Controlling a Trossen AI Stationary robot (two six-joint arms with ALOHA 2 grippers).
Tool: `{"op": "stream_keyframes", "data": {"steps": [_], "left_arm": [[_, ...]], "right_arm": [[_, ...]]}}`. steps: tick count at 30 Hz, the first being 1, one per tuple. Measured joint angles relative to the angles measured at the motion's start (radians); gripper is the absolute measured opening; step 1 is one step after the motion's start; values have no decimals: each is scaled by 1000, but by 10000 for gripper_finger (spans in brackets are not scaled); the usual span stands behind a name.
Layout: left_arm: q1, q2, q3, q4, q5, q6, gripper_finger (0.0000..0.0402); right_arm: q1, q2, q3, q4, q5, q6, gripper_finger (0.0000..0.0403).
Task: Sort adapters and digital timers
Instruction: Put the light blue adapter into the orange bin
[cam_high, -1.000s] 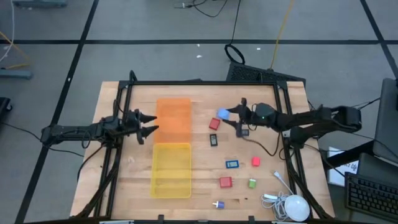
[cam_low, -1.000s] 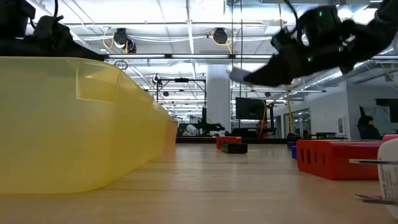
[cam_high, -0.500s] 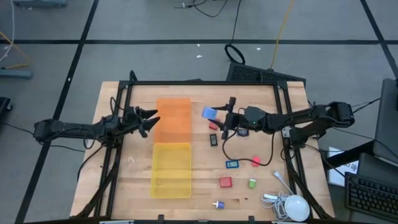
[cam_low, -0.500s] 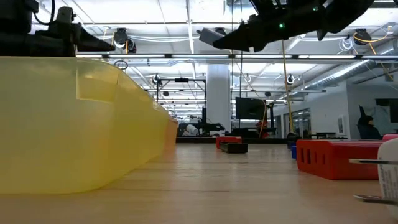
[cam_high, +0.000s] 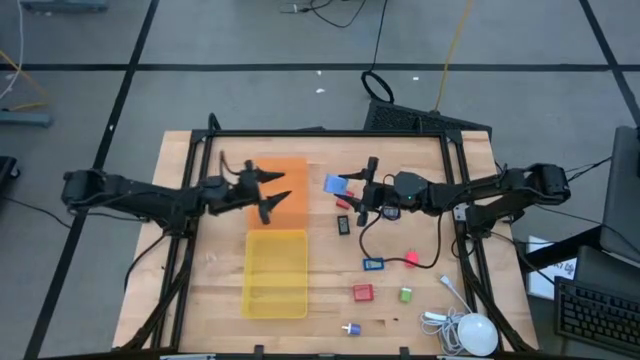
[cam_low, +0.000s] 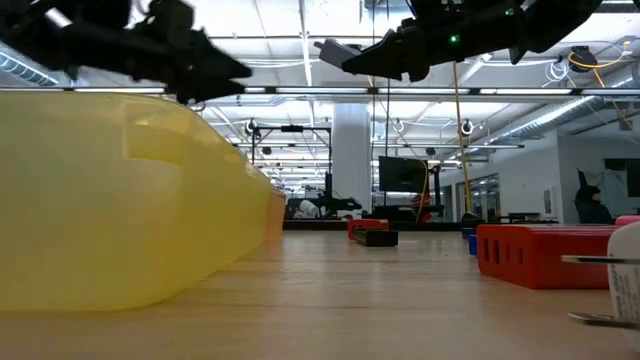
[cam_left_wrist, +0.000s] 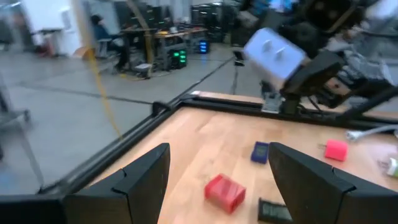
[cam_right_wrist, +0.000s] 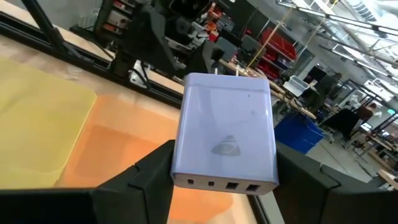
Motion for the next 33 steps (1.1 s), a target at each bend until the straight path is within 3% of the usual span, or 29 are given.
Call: {"op": "stream_keyframes", "data": {"steps": [5, 11, 20, 27, 33], "left_arm": [[-1, 169, 169, -1, 51, 83, 273], [-7, 296, 297, -2, 67, 74, 273], [-34, 337, 354, 2, 72, 132, 273], [-49, 358, 352, 95, 85, -77, 273], [-53, 406, 354, 154, 28, -237, 273]], "right_arm": [[0, 0, 0, 0, 0, -26, 209], [2, 0, 0, 0, -1, -76, 210], [2, 0, 0, 25, -26, -122, 210], [3, 36, 0, 92, -4, -155, 210], [35, 117, 0, 174, 23, -289, 210]]}}
